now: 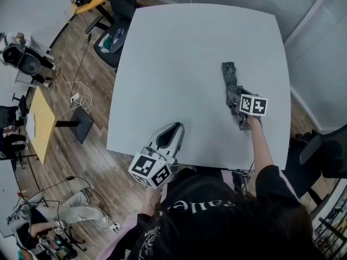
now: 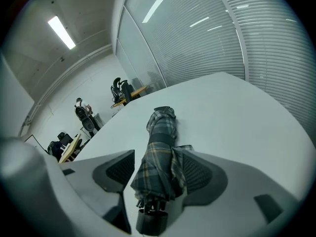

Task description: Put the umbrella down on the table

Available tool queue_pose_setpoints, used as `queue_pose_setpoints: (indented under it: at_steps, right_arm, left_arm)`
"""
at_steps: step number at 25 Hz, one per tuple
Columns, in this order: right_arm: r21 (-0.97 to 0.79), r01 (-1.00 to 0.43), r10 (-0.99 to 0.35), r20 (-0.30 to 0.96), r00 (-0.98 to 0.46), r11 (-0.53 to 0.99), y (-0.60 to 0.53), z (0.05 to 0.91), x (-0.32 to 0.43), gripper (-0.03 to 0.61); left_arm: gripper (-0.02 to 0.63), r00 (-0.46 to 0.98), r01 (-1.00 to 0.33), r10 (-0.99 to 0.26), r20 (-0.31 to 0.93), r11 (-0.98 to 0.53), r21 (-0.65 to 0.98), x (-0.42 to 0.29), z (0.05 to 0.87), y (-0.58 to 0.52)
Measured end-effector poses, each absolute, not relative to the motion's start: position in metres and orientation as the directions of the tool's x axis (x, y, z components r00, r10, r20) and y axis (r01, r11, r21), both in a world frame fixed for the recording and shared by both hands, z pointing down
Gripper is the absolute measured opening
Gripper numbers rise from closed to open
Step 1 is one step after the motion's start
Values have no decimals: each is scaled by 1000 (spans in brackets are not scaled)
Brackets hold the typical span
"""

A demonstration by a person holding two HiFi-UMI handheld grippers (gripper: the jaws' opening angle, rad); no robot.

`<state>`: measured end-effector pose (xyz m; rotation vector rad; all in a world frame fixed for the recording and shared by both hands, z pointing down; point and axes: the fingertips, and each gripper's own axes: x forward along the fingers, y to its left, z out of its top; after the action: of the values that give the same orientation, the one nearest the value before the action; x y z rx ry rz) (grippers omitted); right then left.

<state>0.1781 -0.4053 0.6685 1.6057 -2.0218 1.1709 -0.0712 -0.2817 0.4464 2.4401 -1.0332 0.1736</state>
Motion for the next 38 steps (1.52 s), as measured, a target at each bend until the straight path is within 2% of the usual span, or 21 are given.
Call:
queue_pose_setpoints:
  at_steps: [18, 24, 33, 38]
  right_arm:
    - [-499, -838, -803, 394, -447, 222, -294, 532, 114, 265]
    - [-512, -819, -826, 323, -461, 257, -227, 500, 82, 216]
    - [-516, -815, -847, 281, -451, 263, -155, 471, 37, 110]
    - [-519, -810, -852, 260, -454, 273, -120, 460, 11, 77]
  left_arm:
    - [46, 779, -625, -578, 241, -687, 372, -73, 434, -231]
    - [46, 797, -602, -559, 227, -708, 369, -86, 433, -186]
    - [46, 818, -573, -539, 202, -730, 373, -113, 427, -133]
    - [46, 827, -560, -529, 192, -741, 370, -129, 425, -106]
